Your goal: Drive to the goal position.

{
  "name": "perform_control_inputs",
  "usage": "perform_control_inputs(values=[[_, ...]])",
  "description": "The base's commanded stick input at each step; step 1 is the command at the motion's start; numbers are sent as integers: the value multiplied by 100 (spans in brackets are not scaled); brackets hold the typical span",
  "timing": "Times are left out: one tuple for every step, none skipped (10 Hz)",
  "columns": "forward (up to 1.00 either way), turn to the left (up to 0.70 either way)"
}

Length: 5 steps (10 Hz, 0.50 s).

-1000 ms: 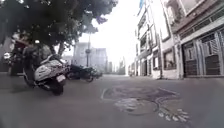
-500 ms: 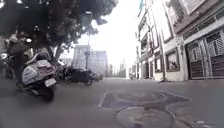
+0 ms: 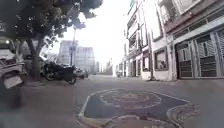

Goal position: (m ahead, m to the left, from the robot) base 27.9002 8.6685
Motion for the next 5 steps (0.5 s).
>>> perform_control_inputs(values=[[100, 0], [100, 0], [100, 0], [100, 0], [100, 0]])
